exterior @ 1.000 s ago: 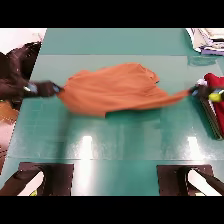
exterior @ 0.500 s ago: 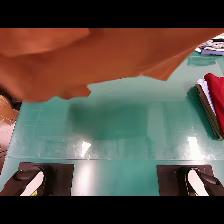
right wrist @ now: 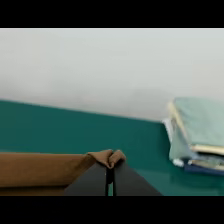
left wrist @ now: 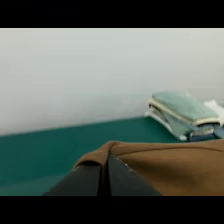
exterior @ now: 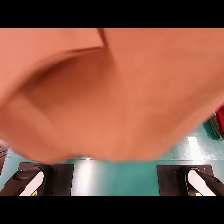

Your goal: Fold the shirts.

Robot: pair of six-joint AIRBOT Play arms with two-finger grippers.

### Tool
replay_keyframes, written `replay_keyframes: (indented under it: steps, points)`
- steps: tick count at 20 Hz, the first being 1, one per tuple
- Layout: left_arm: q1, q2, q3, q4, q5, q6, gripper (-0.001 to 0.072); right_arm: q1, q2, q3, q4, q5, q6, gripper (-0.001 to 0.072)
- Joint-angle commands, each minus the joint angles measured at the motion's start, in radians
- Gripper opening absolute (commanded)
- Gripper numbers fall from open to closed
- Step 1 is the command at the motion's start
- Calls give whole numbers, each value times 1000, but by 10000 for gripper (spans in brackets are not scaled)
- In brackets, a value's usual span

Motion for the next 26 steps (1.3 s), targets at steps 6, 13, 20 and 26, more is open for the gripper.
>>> replay_keyframes:
  steps: [6, 13, 20, 26]
  points:
    - [1, -331, -462, 10, -79, 20, 28, 145, -372, -343, -16, 92, 32, 16]
    - [1, -653, -464, -42, 317, 72, 28, 159, -662, -280, 7, -182, 85, 16]
    - [34, -694, -412, -51, 240, 259, 28, 168, -745, -154, 36, -113, 83, 15]
    - [59, -694, -474, 6, 31, 265, 28, 214, -672, -425, -35, -112, 83, 15]
